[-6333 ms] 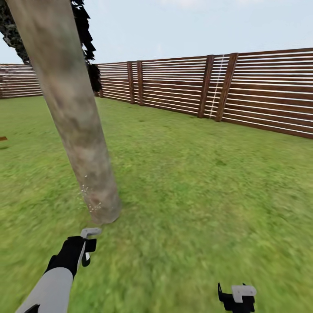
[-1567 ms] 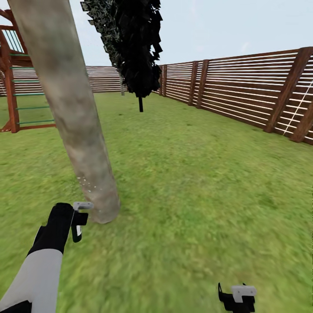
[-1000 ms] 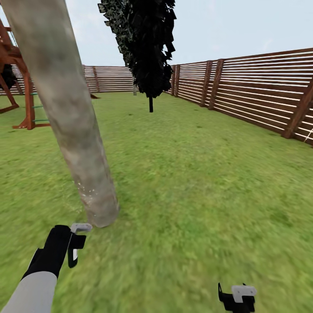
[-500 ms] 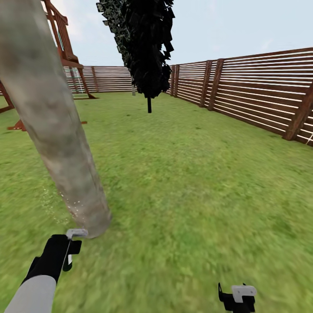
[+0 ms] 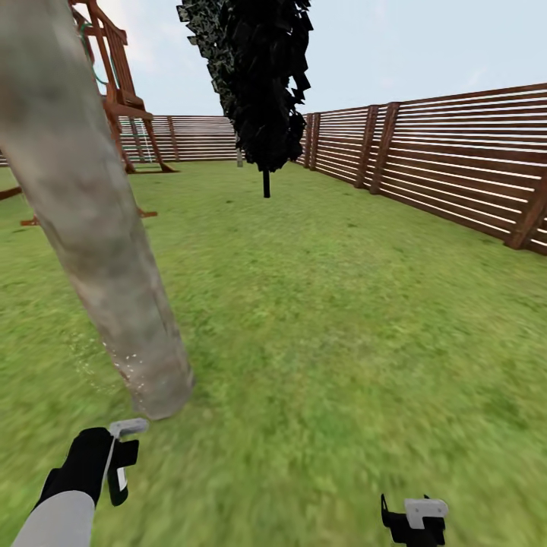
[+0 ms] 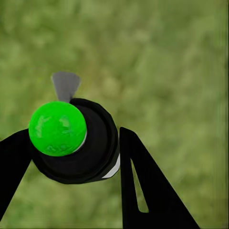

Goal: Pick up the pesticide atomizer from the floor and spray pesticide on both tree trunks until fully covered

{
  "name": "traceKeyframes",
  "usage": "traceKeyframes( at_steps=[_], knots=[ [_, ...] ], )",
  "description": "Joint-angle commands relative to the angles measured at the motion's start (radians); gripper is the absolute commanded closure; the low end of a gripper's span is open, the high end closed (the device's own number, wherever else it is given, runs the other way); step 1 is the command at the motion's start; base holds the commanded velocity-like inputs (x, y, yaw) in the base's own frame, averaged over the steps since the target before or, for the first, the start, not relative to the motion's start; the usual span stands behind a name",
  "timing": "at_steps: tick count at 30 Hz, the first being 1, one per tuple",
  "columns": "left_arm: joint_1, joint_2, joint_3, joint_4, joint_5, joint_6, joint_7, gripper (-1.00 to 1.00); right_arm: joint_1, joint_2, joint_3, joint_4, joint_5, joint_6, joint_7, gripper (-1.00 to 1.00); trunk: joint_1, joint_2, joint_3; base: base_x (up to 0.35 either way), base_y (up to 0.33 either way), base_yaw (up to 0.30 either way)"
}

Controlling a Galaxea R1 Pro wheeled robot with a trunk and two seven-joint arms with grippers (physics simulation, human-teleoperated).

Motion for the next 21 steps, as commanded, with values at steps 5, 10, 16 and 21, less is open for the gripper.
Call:
traceKeyframes(
  at_steps=[5,10,16,21],
  knots=[
    [0.000,-0.002,0.003,-0.001,0.000,-0.001,0.003,1.00,0.000,0.000,0.000,0.000,0.000,0.000,0.000,-1.00,0.000,0.000,0.000,0.151,-0.237,0.051],
    [0.000,-0.005,0.004,-0.006,0.001,-0.001,0.001,1.00,0.000,0.000,0.001,0.000,0.000,0.000,0.000,-1.00,0.000,0.000,0.000,-0.001,-0.271,0.265],
    [0.001,-0.025,0.003,-0.001,0.001,-0.003,-0.002,1.00,0.000,0.000,0.001,0.000,0.000,0.000,0.000,-1.00,0.000,0.000,0.000,-0.153,-0.246,0.277],
    [0.000,-0.029,0.003,-0.002,0.001,-0.003,-0.004,1.00,0.000,0.000,0.001,0.000,0.000,0.000,0.000,-1.00,0.000,0.000,0.000,-0.020,-0.266,0.277]
  ],
)
